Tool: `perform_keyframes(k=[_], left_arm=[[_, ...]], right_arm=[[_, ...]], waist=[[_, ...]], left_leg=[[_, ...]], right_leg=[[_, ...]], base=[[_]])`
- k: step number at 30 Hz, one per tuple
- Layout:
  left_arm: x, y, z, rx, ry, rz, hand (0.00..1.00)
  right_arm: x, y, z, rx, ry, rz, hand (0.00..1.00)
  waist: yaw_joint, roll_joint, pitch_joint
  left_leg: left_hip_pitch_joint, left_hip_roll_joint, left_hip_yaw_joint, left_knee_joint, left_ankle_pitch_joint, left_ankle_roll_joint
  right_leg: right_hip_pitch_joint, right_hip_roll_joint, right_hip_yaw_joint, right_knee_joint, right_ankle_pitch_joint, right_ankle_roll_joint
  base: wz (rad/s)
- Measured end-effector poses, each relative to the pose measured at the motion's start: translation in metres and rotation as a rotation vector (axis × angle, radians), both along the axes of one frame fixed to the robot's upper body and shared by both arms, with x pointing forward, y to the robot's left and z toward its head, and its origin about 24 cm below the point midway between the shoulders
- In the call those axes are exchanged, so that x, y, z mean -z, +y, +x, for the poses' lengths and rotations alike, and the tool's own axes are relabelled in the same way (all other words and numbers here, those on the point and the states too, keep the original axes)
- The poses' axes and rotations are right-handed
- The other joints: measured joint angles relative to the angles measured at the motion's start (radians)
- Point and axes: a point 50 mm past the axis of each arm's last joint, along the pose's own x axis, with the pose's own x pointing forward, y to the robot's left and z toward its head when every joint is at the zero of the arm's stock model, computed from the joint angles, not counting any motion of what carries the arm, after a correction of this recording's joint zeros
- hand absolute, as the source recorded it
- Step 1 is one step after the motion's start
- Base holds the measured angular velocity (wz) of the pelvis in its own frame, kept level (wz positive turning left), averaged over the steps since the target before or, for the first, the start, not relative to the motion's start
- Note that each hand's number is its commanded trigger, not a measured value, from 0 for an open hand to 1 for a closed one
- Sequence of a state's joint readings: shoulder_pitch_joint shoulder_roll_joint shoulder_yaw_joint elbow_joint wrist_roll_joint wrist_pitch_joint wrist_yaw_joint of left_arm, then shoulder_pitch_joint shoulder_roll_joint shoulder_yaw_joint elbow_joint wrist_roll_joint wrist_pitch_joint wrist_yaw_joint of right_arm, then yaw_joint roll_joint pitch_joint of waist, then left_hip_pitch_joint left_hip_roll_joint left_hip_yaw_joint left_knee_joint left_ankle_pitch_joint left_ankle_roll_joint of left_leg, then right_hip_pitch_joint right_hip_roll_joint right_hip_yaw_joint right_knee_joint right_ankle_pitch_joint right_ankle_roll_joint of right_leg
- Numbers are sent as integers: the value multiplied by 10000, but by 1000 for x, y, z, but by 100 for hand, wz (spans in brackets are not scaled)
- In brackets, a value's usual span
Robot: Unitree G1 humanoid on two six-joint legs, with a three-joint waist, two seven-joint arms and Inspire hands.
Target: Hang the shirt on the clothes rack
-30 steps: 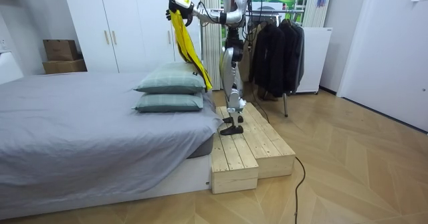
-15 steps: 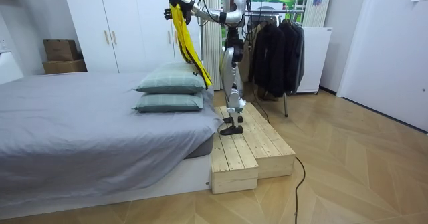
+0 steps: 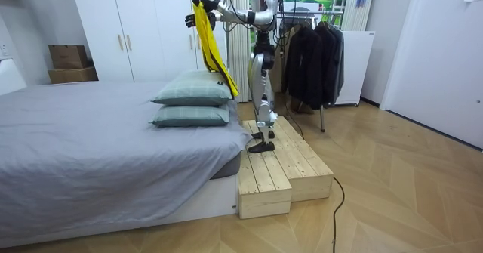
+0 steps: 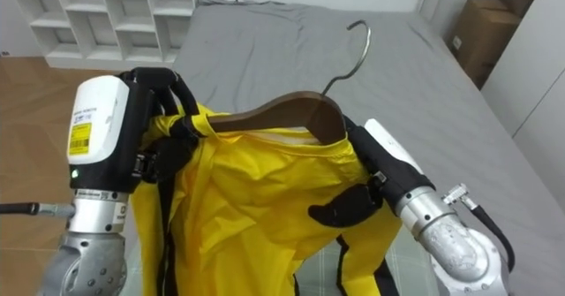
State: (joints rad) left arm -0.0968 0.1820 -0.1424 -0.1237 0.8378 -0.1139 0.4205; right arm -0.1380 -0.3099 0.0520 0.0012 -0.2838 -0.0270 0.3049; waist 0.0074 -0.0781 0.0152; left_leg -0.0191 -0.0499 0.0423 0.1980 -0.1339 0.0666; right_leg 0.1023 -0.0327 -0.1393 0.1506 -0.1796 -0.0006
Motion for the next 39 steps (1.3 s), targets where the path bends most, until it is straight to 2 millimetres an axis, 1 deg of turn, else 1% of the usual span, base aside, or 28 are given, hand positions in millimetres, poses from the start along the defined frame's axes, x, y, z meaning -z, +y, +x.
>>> perform_keyframes(k=[5,6,7,8,13,20,25,31,34,39], left_arm=[[-2,0,1,21,-86,53,100],[-4,0,2,38,-142,71,100],[-5,-1,3,56,-210,83,100],[-6,-1,3,63,-240,95,100],[-7,-1,4,77,-288,108,100],[-9,0,4,14,-374,72,100],[-16,1,7,-24,-703,92,100],[-17,3,8,-82,-713,-6,100],[-17,2,7,-41,-709,39,100],[-17,2,7,-39,-709,0,100]], right_arm=[[0,1,0,65,-89,-50,0],[0,1,1,121,-133,-34,10],[-1,0,1,164,-178,-20,72],[-1,0,1,182,-207,-15,100],[0,-1,6,269,-146,-29,100],[1,-1,6,306,-81,-276,100],[4,1,6,155,99,-361,100],[4,1,6,146,103,-415,100],[5,3,5,34,151,-717,100],[5,3,5,25,125,-889,100]], waist=[[0,3,-3],[2,3,-3],[3,2,-3],[2,2,-3],[-5,2,-3],[-4,3,-4],[-2,10,-7],[-13,20,-8],[-18,45,-9],[-19,128,-57]], left_leg=[[-66,4,-4,21,0,-1],[-70,2,3,23,0,-1],[-68,1,7,27,0,-1],[-68,0,10,27,0,0],[-66,2,62,29,0,-1],[-67,4,68,37,0,-1],[-66,4,68,42,0,-1],[-67,4,67,64,0,-1],[-68,5,32,64,0,-1],[-70,3,13,63,0,-1]], right_leg=[[-51,7,-13,1,0,0],[-52,3,-12,3,0,0],[-50,1,-12,6,0,0],[-51,1,-11,6,0,0],[-51,-2,-32,5,0,0],[-50,-5,-39,6,0,0],[-46,-5,-38,7,0,0],[-35,-6,-44,7,0,0],[-36,-6,-59,7,0,0],[-43,-7,-71,7,0,0]], base=[[0],[0],[0],[0],[0],[0],[0],[0],[0],[0]])
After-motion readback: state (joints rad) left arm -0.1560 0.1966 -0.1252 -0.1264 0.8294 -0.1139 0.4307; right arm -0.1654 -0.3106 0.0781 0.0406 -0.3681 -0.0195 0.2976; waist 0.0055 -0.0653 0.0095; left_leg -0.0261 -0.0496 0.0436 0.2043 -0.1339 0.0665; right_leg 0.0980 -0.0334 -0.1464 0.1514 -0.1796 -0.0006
